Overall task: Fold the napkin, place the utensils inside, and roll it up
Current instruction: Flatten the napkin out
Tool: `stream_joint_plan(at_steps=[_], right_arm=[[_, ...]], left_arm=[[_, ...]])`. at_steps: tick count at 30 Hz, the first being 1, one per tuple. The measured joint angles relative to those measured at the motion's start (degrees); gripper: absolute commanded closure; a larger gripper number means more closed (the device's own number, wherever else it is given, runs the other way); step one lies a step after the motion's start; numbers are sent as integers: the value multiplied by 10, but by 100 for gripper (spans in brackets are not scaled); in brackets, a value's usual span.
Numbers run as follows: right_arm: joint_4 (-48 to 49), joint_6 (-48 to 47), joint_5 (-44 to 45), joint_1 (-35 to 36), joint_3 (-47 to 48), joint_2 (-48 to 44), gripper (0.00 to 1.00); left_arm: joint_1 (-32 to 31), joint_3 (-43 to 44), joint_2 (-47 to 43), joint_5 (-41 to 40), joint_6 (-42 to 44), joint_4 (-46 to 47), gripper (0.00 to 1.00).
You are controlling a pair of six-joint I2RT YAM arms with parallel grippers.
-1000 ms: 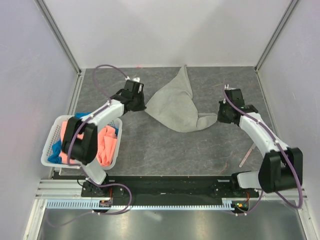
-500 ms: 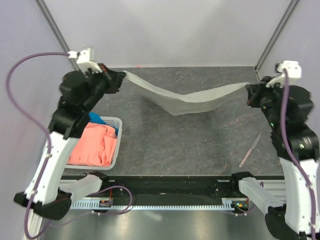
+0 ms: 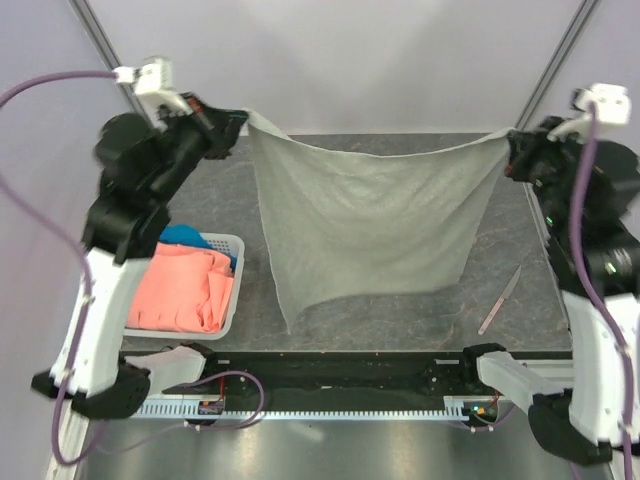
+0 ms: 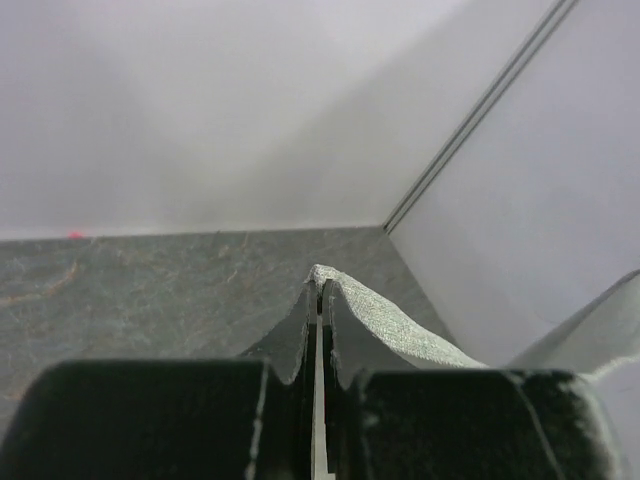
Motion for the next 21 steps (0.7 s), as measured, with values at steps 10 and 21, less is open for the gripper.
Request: stream_joint_plan(at_steps=[10, 21], right_arm=[[48, -27, 51, 0, -43, 190, 100], [86, -54, 59, 0, -50, 80, 100]], left_arm=[[15, 16, 229, -2, 28, -12, 98], [19, -28, 86, -4, 35, 21, 98]])
